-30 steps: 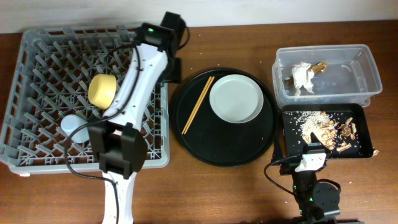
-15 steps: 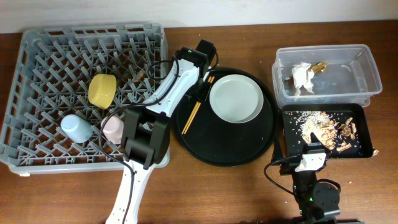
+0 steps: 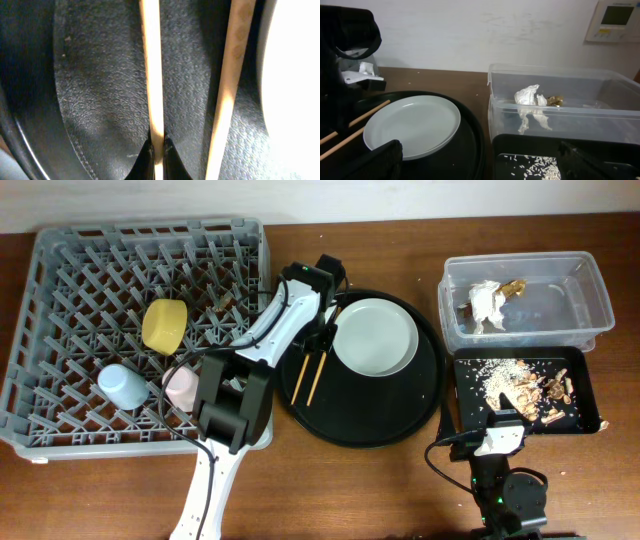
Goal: Sort waste into correct bins and load items into the dishwasher rack
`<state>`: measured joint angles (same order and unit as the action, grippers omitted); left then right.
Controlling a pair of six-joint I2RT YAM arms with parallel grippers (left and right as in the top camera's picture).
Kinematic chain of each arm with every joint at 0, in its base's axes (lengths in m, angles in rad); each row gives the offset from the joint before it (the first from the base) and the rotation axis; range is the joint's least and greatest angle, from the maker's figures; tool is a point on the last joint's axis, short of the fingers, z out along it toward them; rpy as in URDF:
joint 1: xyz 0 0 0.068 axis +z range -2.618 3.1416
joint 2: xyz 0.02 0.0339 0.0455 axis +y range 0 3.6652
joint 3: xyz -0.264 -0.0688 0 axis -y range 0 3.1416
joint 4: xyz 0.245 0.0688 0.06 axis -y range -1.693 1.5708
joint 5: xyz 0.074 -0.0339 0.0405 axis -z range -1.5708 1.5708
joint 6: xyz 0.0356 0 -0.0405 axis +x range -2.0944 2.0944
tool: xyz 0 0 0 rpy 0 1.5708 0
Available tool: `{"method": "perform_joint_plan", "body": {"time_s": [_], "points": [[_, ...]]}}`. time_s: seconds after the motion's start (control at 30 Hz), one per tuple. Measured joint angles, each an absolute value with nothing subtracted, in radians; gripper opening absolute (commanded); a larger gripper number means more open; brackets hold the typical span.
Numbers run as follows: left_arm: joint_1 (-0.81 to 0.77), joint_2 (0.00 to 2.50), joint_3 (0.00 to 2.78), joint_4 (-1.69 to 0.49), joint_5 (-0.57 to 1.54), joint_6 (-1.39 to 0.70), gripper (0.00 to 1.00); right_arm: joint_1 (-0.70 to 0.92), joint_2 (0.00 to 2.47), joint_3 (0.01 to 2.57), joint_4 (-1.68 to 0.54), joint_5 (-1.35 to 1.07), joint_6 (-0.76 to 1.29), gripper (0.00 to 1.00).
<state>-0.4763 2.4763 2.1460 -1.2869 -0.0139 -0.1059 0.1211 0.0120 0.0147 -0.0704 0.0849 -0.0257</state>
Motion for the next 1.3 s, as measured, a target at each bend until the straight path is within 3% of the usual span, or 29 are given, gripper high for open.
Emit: {"method": "perform_joint_plan", "body": {"time_s": [0.23,0.4,0.5,0.53,0.57,0.7,0.8,0.87,1.0,1.07,1.23,1.3], "points": [[-0.375,2.408,2.592,-1.633,0.08,-0.155,0.0,0.121,0.012,0.015,-0.07,0.085,-0.027,0.98],[-0.236,2.342,2.521,-1.607,-0.059,-0.307,0.05,0.121,0.012,0.015,-0.07,0.085,-0.026,0.99],[-0.238,2.348,2.368,-1.557,-0.075,-0.29,0.43,0.121,0.012,0.015,-0.07,0.085,-0.027,0.98],[-0.241,2.348,2.342,-1.557,-0.08,-0.286,0.73,0.121,0.012,0.015,-0.07,0.085,-0.026,0.98],[-0.241,2.348,2.337,-1.568,-0.08,-0.284,0.83,0.121,0.012,0.015,-0.07,0.085,-0.027,0.98],[-0.263,2.32,2.363,-1.611,-0.033,-0.27,0.65,0.121,0.012,0.015,-0.07,0.085,-0.026,0.99],[-0.39,2.275,2.366,-1.565,-0.022,-0.259,0.5,0.121,0.012,0.015,-0.07,0.085,-0.026,0.98],[-0.482,2.275,2.305,-1.49,-0.015,-0.254,0.49,0.121,0.012,0.015,-0.07,0.085,-0.027,0.99],[-0.519,2.291,2.015,-1.324,-0.014,-0.254,0.42,0.121,0.012,0.015,-0.07,0.084,-0.027,0.98],[-0.517,2.299,1.883,-1.201,-0.01,-0.254,0.24,0.121,0.012,0.015,-0.07,0.085,-0.027,0.98],[-0.525,2.265,1.751,-1.056,-0.014,-0.241,0.13,0.121,0.012,0.015,-0.07,0.085,-0.026,0.98],[-0.535,2.264,1.753,-1.07,-0.018,-0.239,0.26,0.121,0.012,0.015,-0.07,0.085,-0.027,0.98]]}}
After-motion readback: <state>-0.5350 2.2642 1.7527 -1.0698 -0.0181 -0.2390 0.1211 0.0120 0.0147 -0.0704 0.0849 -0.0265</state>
